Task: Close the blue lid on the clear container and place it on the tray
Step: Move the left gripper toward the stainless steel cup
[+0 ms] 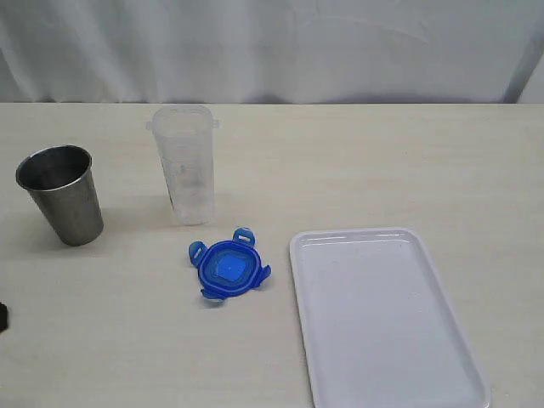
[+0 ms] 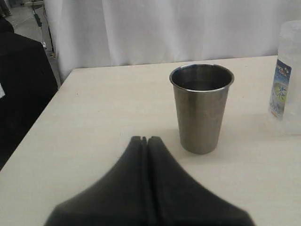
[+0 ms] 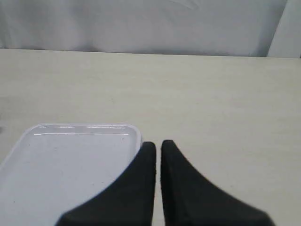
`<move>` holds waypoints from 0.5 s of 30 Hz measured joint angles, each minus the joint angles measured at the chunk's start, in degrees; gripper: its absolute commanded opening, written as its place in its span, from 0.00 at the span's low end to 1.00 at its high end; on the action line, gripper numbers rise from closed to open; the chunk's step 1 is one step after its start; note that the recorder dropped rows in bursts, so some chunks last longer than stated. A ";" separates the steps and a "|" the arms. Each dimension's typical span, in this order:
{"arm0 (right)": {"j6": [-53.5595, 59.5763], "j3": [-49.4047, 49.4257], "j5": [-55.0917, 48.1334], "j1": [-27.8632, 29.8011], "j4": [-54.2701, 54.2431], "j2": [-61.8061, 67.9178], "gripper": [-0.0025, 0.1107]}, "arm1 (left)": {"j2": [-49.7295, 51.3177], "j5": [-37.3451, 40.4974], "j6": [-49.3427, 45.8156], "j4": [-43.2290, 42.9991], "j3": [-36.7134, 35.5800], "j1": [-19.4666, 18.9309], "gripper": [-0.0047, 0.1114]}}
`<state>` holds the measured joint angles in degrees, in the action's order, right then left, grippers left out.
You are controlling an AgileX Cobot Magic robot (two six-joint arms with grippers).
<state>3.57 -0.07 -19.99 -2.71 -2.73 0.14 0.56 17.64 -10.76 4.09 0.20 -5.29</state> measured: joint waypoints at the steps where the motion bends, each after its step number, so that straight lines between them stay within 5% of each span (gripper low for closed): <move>1: 0.00 0.00 0.00 0.00 0.00 0.00 0.06 | 0.00 -0.43 0.00 -0.53 0.00 0.00 0.04; 10: 0.00 0.00 0.00 0.00 0.00 0.00 0.06 | 0.00 -3.98 -0.66 -2.58 0.00 0.00 0.04; 15: 0.00 0.00 0.00 0.00 0.00 0.00 0.06 | 0.00 -16.25 -0.64 1.00 0.00 0.00 0.04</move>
<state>3.57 -0.07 -19.99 -2.71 -2.73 0.14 0.56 1.39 -11.39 5.09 0.20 -5.29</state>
